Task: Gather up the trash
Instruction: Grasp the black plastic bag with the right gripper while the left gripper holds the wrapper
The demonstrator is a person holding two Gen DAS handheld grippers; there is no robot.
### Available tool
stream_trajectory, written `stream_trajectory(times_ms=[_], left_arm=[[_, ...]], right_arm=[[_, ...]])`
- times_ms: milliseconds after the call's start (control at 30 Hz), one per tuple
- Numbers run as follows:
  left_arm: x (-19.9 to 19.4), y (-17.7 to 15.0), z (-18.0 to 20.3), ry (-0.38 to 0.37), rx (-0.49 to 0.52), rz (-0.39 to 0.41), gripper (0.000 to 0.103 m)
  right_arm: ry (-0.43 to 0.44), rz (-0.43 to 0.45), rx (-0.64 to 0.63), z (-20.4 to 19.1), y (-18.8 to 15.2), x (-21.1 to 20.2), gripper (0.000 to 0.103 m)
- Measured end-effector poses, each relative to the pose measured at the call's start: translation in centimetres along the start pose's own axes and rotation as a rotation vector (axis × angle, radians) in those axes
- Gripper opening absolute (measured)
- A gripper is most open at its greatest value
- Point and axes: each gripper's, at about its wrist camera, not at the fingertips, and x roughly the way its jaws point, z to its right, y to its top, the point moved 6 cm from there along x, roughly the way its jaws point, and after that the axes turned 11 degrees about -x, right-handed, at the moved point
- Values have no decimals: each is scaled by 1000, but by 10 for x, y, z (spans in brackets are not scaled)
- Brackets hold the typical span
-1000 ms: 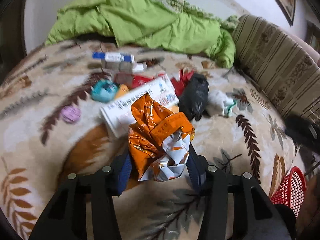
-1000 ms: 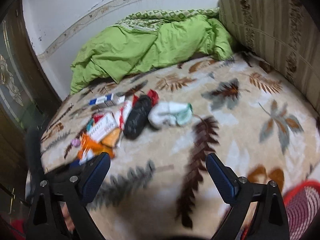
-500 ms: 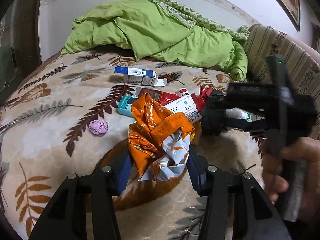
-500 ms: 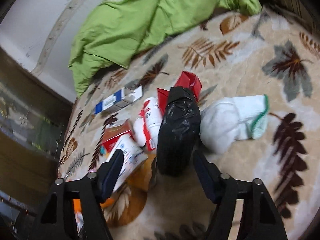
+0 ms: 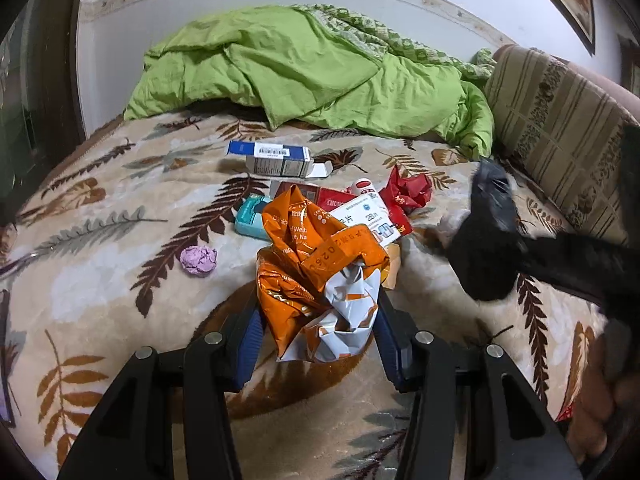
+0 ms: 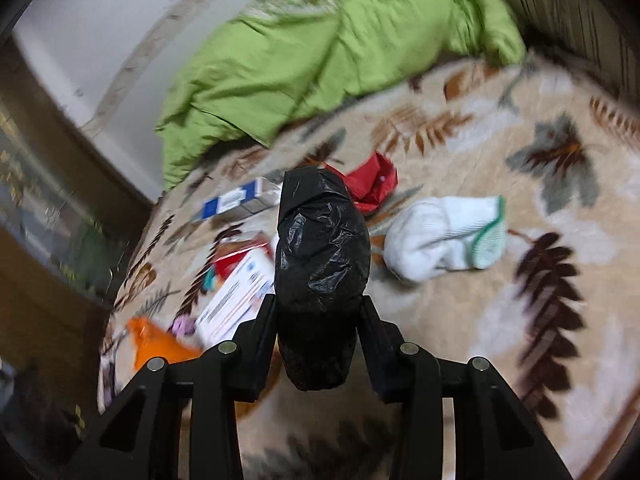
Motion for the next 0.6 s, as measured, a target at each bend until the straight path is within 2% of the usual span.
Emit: stream_trajectory(times_ms=[133, 233, 600], left_arm=[[-8, -3, 5, 5, 14, 7, 49], [-18, -9, 9, 6, 33, 16, 49], [-35, -24, 11, 22, 58, 19, 49]], right_arm=[[-16, 30, -64, -11, -19, -26, 42], [-15, 79, -90, -15, -20, -45, 42], [10, 100, -84, -18, -30, -55, 42]])
